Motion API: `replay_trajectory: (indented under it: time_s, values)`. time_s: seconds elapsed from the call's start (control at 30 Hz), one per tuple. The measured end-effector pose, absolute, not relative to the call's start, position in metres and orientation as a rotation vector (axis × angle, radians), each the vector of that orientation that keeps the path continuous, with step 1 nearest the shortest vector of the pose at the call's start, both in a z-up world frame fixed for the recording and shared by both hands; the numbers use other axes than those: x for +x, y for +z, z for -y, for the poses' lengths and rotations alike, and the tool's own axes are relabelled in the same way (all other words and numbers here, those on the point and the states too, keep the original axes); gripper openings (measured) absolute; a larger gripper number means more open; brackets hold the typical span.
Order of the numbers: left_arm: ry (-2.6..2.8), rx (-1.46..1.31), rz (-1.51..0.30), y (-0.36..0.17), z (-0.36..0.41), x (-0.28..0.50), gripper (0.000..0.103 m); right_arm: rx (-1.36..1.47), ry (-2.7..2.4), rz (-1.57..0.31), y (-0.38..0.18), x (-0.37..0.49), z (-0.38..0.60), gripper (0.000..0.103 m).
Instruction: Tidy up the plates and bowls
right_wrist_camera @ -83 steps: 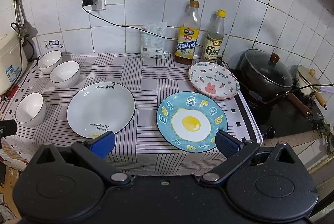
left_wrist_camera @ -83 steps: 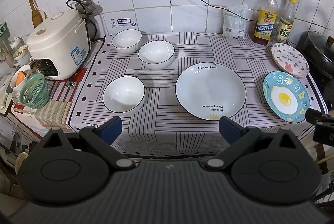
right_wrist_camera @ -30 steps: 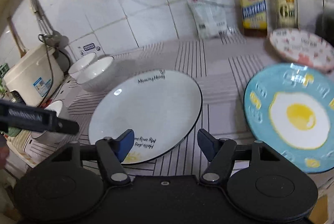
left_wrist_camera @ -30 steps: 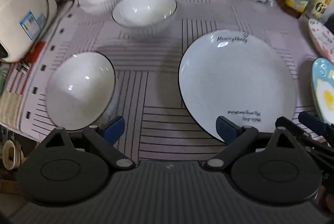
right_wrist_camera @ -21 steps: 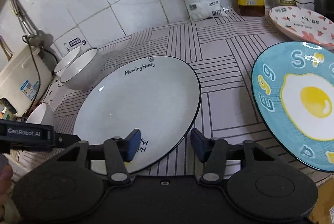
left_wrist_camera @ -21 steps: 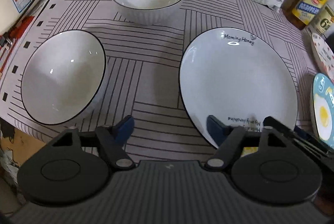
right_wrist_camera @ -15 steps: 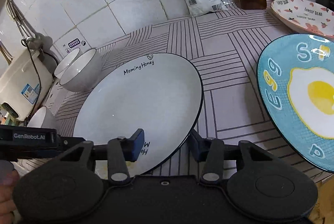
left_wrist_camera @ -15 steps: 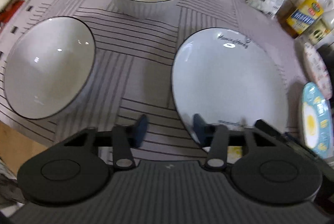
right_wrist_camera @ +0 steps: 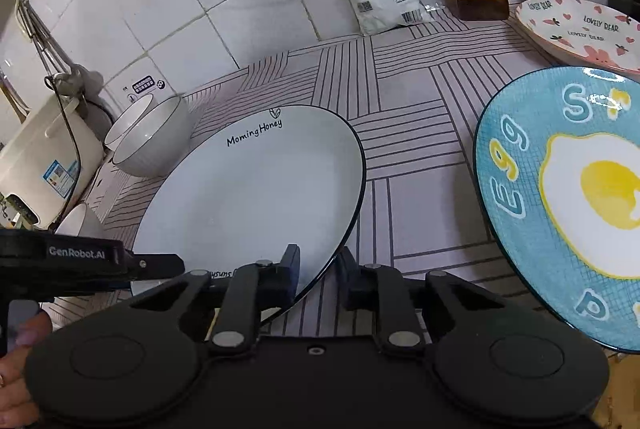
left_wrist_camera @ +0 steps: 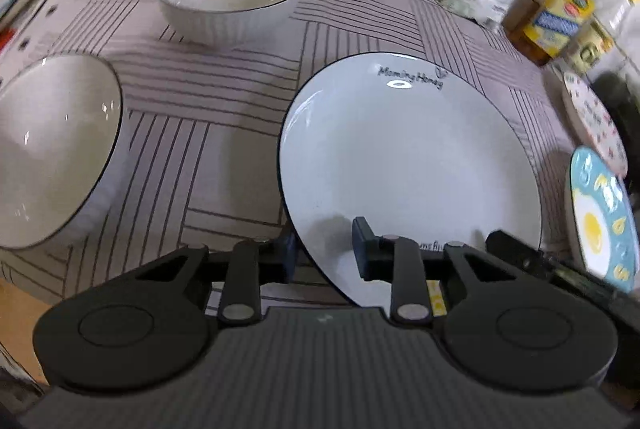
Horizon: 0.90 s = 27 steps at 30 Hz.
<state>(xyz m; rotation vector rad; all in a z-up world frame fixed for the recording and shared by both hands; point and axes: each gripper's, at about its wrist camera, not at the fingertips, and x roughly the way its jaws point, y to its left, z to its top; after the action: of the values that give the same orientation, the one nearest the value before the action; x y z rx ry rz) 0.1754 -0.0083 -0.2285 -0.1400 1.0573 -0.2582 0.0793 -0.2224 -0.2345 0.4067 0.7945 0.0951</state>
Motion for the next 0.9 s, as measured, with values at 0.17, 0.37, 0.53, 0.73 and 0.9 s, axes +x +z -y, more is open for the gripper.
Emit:
replay_trajectory:
  time_s: [0.17,0.37,0.53,0.73,0.9]
  values:
    - [-0.279,-0.113,-1.060,-0.226,0.009,0.175,0.027,0.363,0.101,-0.793,-0.232,0.079,0.220,0.024]
    - [-0.282,-0.086,-1.028,-0.225,0.011,0.174,0.027,0.320,0.118,-0.780,-0.232,0.083,0.220,0.024]
    - [-0.293,-0.067,-1.004,-0.218,0.012,0.181,0.027,0.319,0.119,-0.752,-0.233,0.091,0.222,0.025]
    - [-0.308,-0.093,-0.996,-0.212,0.014,0.199,0.027,0.300,0.137,-0.709,-0.225,0.103,0.223,0.025]
    - [-0.334,-0.106,-0.987,-0.210,0.026,0.220,0.027,0.282,0.119,-0.689,-0.218,0.123,0.231,0.025]
